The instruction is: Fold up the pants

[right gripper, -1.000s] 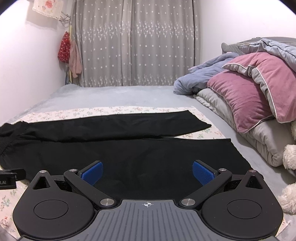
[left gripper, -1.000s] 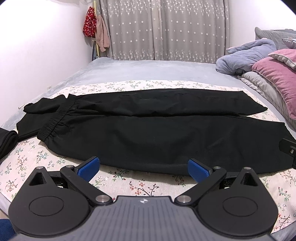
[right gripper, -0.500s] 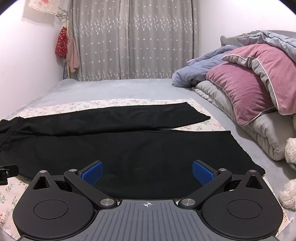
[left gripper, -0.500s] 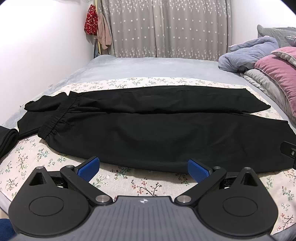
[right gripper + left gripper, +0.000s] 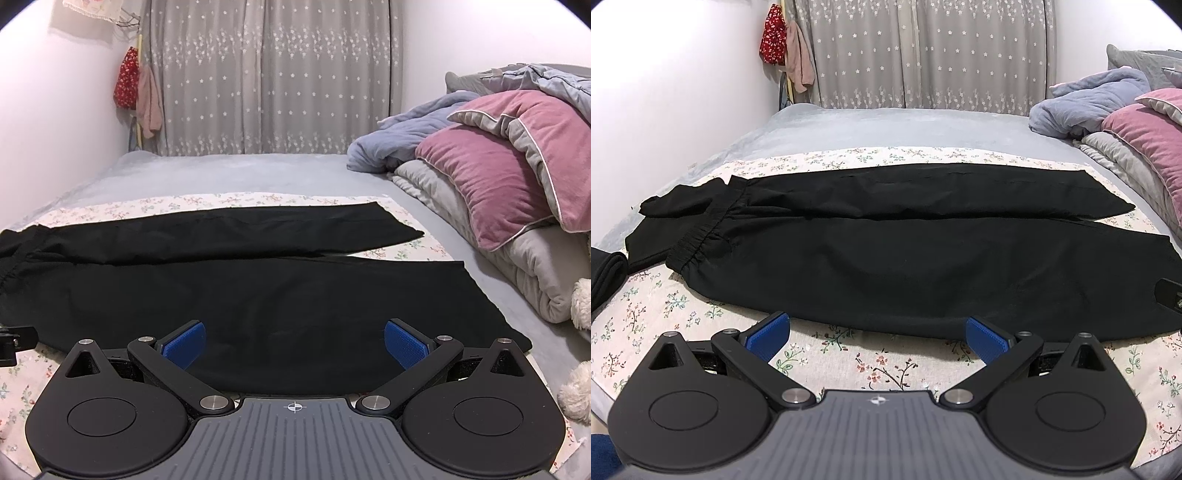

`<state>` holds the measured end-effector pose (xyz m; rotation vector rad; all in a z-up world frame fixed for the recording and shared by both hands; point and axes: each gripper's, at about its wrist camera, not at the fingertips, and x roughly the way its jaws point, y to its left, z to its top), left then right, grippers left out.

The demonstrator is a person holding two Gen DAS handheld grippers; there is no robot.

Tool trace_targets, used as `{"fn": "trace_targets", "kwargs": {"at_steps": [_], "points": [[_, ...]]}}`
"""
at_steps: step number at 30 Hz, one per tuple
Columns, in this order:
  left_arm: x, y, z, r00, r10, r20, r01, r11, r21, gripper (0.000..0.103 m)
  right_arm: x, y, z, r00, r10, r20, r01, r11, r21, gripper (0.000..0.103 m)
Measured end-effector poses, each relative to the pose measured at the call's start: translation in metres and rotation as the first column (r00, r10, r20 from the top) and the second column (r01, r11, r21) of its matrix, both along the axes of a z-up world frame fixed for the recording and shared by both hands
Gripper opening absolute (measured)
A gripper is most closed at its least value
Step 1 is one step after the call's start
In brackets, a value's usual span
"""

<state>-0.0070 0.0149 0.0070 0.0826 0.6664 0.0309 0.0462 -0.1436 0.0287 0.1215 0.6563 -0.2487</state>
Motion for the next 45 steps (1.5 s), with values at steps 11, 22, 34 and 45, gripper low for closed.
{"fn": "trace_targets", "kwargs": {"at_steps": [11, 22, 34, 45], "points": [[0.001, 0.002, -0.001, 1.0, -0.001, -0.017, 0.001, 1.0, -0.007, 0.103, 0.0, -0.001, 0.0, 1.0, 0.001, -0.005, -0.001, 1.0, 0.0, 0.103], [0.001, 0.004, -0.001, 1.0, 0.001, -0.025, -0.001, 1.0, -0.008, 0.103, 0.006, 0.004, -0.004, 0.999, 0.009, -0.031, -0.01, 1.0, -0.019, 0.103], [0.019, 0.024, -0.001, 0.997, -0.015, -0.077, 0.007, 0.995, -0.103, 0.103, 0.008, 0.007, -0.007, 0.999, 0.014, -0.05, -0.016, 0.999, -0.039, 0.103], [0.079, 0.144, -0.018, 0.95, 0.264, -0.167, -0.304, 0.903, -0.303, 0.103, 0.01, -0.025, -0.017, 0.992, -0.079, -0.097, 0.079, 0.997, -0.005, 0.103]]}}
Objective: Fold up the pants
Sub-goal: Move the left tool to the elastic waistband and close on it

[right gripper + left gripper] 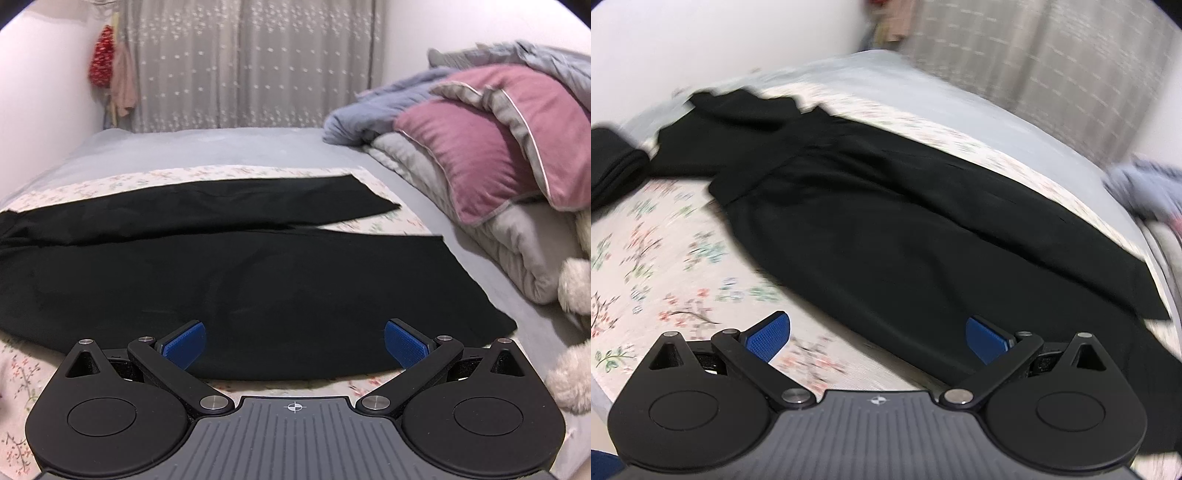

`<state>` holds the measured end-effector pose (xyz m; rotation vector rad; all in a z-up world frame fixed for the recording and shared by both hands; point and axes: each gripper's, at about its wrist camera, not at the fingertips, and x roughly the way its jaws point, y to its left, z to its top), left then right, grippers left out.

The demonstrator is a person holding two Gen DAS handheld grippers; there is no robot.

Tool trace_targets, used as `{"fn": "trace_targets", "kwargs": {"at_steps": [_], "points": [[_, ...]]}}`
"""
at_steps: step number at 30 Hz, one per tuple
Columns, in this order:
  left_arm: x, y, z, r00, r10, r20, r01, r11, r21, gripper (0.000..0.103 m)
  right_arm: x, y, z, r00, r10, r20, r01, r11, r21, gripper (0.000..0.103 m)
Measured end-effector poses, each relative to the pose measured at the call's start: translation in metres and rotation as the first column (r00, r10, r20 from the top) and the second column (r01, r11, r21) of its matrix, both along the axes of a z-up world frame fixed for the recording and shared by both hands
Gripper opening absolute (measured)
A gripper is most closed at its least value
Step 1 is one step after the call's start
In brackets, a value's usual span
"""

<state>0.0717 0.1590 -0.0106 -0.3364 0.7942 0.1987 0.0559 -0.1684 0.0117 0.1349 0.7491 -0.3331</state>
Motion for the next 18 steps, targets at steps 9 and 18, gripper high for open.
{"fn": "trace_targets", "kwargs": {"at_steps": [9, 18], "points": [[0.026, 0.083, -0.016, 0.978, 0.177, -0.112, -0.192, 0.97, -0.146, 0.103, 0.006, -0.022, -0.028, 0.99, -0.048, -0.132, 0.074, 0.976, 0.206, 0.103], [0.073, 0.138, -0.049, 0.935, 0.301, -0.188, -0.34, 0.91, -0.238, 0.103, 0.029, -0.011, -0.036, 0.987, -0.021, -0.157, 0.056, 0.973, 0.225, 0.103]]}}
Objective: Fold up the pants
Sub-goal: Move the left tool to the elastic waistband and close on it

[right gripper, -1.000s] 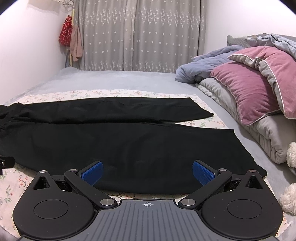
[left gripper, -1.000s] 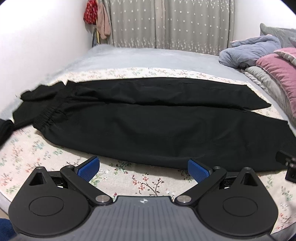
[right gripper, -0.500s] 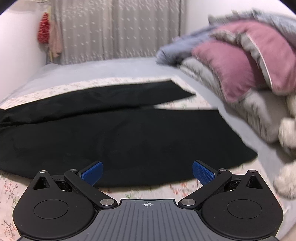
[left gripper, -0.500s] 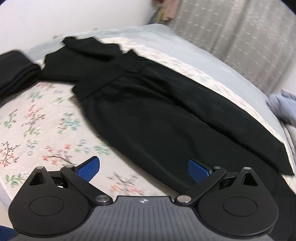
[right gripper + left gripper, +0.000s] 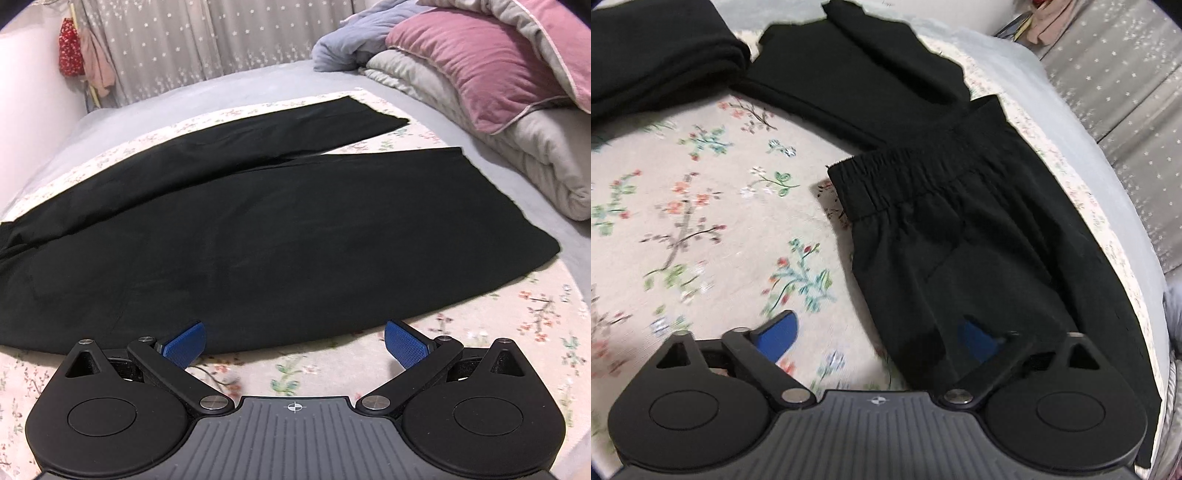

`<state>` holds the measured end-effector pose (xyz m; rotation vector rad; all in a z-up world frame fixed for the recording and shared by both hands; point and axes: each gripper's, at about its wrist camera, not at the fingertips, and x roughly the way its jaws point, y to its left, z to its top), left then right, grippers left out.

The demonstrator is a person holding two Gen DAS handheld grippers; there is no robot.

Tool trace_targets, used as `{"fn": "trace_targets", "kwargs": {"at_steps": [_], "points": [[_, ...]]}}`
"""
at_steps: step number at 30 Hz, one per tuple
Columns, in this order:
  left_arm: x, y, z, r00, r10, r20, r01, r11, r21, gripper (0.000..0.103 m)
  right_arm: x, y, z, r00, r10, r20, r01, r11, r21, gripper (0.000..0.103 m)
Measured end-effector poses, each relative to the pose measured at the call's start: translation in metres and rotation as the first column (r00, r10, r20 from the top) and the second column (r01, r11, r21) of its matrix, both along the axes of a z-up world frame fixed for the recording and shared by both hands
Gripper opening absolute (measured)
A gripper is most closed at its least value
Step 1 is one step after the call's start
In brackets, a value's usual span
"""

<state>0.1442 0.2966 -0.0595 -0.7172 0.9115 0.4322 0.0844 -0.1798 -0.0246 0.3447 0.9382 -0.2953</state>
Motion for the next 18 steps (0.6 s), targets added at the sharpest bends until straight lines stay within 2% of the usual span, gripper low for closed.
{"fn": "trace_targets", "kwargs": {"at_steps": [2, 5, 7, 9, 18], "points": [[0.005, -0.001, 0.0, 0.999, 0.009, 0.036, -0.011, 0.999, 0.049, 0.1, 0.006, 0.005, -0.002, 1.0, 0.015, -0.005, -0.015, 1.0, -0.006, 0.103], [0.013, -0.008, 0.002, 0.998, -0.007, 0.065, 0.0, 0.996, 0.094, 0.07, 0.013, 0.015, -0.006, 0.999, 0.039, -0.016, -0.04, 0.999, -0.033, 0.103], [0.018, -0.011, 0.0, 0.997, -0.03, 0.067, 0.022, 0.994, 0.11, 0.03, 0.015, 0.017, -0.007, 0.999, 0.048, -0.022, -0.049, 0.997, -0.054, 0.103], [0.021, -0.011, -0.002, 0.997, -0.041, 0.07, 0.032, 0.992, 0.121, 0.024, 0.014, 0.018, -0.007, 0.999, 0.048, -0.024, -0.05, 0.996, -0.067, 0.103], [-0.004, -0.008, 0.019, 0.985, -0.002, 0.173, -0.024, 0.988, 0.151, 0.023, 0.011, 0.015, -0.006, 0.999, 0.039, -0.006, -0.039, 0.998, -0.047, 0.103]]}}
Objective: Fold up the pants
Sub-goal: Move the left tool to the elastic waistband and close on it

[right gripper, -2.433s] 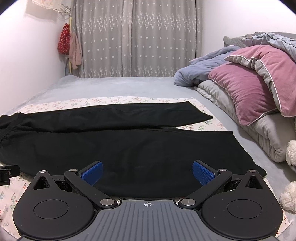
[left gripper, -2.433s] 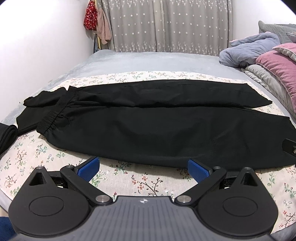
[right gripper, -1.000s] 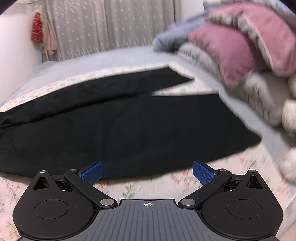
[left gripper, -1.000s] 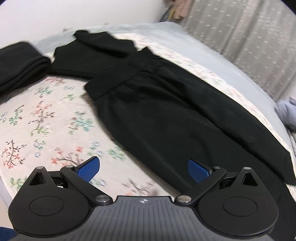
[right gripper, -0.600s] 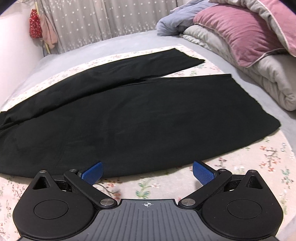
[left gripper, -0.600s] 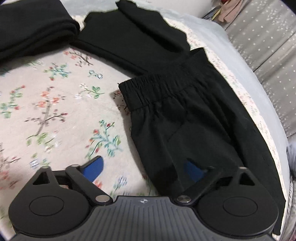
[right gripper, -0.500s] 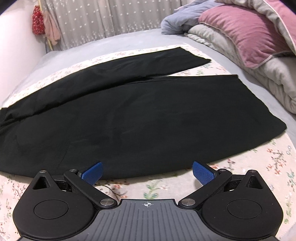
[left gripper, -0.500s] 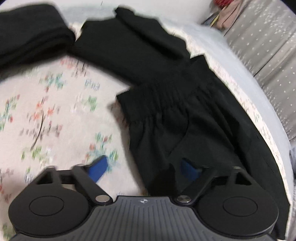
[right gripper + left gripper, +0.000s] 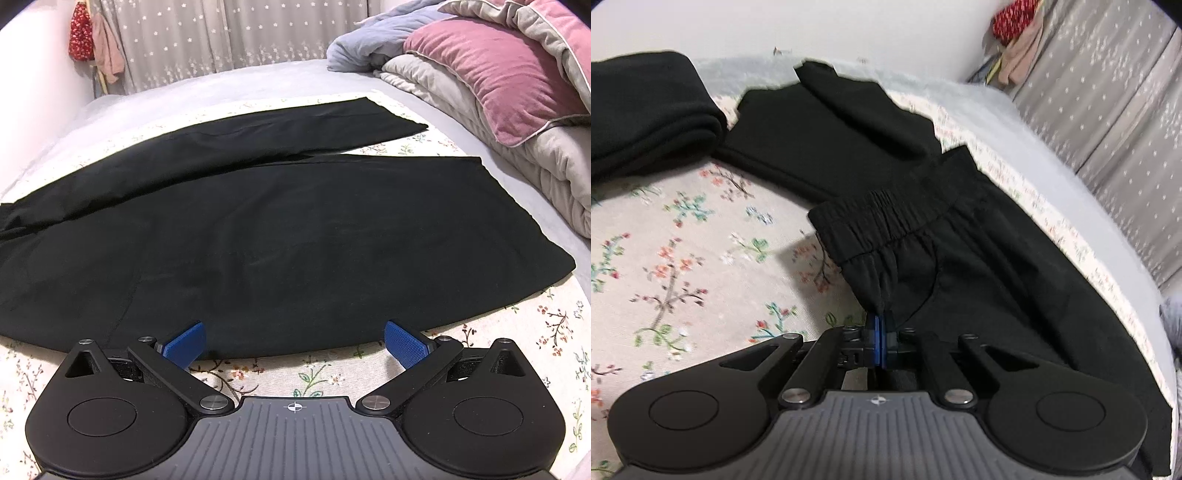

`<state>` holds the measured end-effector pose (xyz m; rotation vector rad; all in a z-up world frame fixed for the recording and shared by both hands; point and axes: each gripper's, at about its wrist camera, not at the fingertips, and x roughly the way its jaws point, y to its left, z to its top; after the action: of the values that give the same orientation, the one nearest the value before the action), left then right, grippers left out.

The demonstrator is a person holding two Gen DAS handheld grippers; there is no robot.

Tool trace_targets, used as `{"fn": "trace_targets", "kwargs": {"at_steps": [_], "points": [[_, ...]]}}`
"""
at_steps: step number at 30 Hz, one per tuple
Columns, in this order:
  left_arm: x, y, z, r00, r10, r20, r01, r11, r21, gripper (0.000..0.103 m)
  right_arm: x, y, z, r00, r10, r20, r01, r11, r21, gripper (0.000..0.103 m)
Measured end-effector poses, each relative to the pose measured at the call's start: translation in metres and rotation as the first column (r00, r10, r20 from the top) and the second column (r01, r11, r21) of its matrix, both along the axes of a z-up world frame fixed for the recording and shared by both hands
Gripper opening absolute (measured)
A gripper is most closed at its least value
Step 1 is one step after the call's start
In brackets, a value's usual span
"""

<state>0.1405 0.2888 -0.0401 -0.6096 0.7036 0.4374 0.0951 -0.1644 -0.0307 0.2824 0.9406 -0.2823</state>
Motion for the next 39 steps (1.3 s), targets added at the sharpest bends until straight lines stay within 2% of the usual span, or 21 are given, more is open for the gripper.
{"fn": "trace_targets", "kwargs": {"at_steps": [5, 9, 11, 12, 13, 15, 19, 24, 28, 32, 34, 37, 39], "points": [[-0.017, 0.007, 0.008, 0.999, 0.045, 0.023, -0.046, 0.998, 0.031, 0.023, -0.002, -0.003, 0.004, 1.0, 0.007, 0.018, -0.007, 1.0, 0.003, 0.103], [-0.016, 0.01, 0.002, 0.999, 0.048, -0.012, -0.047, 0.998, 0.028, 0.024, -0.003, -0.008, 0.004, 1.0, 0.002, 0.024, -0.002, 1.0, 0.009, 0.103], [-0.017, 0.01, 0.002, 0.999, 0.048, -0.023, -0.048, 0.999, 0.025, 0.027, -0.002, -0.012, 0.004, 1.0, -0.002, 0.026, 0.002, 1.0, 0.015, 0.103], [-0.018, 0.011, 0.004, 0.998, 0.052, -0.029, -0.052, 0.998, 0.027, 0.035, -0.001, -0.013, 0.004, 1.0, -0.006, 0.026, 0.005, 1.0, 0.019, 0.103], [-0.02, 0.012, 0.006, 0.998, 0.059, -0.027, -0.059, 0.998, 0.031, 0.047, -0.001, -0.015, 0.003, 1.0, -0.009, 0.025, 0.008, 1.0, 0.023, 0.103], [-0.027, 0.015, 0.014, 0.998, 0.07, -0.009, -0.069, 0.996, 0.048, 0.057, -0.001, -0.017, 0.003, 1.0, -0.014, 0.024, 0.013, 0.999, 0.031, 0.103], [-0.033, 0.019, 0.027, 0.995, 0.098, 0.019, -0.099, 0.992, 0.08, 0.062, 0.0, -0.024, 0.003, 0.999, -0.025, 0.031, 0.024, 0.999, 0.042, 0.103], [-0.025, 0.022, 0.038, 0.994, 0.107, 0.029, -0.108, 0.992, 0.063, 0.067, 0.006, -0.033, 0.001, 0.998, -0.049, 0.03, 0.048, 0.997, 0.061, 0.103], [-0.003, 0.015, 0.052, 0.996, 0.069, 0.051, -0.073, 0.994, 0.076, 0.078, 0.01, -0.037, -0.003, 0.998, -0.058, 0.022, 0.056, 0.996, 0.071, 0.103], [0.041, 0.004, 0.063, 0.999, -0.037, 0.031, 0.032, 0.992, 0.124, 0.088, 0.013, -0.043, -0.006, 0.998, -0.069, 0.015, 0.068, 0.995, 0.078, 0.103], [0.073, -0.001, 0.067, 0.995, -0.097, 0.016, 0.093, 0.983, 0.159, 0.099, 0.015, -0.048, -0.008, 0.997, -0.076, 0.011, 0.074, 0.994, 0.083, 0.103], [0.121, -0.009, 0.061, 0.985, -0.169, -0.033, 0.172, 0.952, 0.254, 0.103, 0.019, -0.056, -0.009, 0.996, -0.09, 0.009, 0.089, 0.993, 0.075, 0.103], [0.154, -0.008, 0.052, 0.974, -0.209, -0.087, 0.226, 0.93, 0.291, 0.103, 0.021, -0.062, -0.01, 0.995, -0.1, 0.004, 0.1, 0.993, 0.068, 0.103]]}}
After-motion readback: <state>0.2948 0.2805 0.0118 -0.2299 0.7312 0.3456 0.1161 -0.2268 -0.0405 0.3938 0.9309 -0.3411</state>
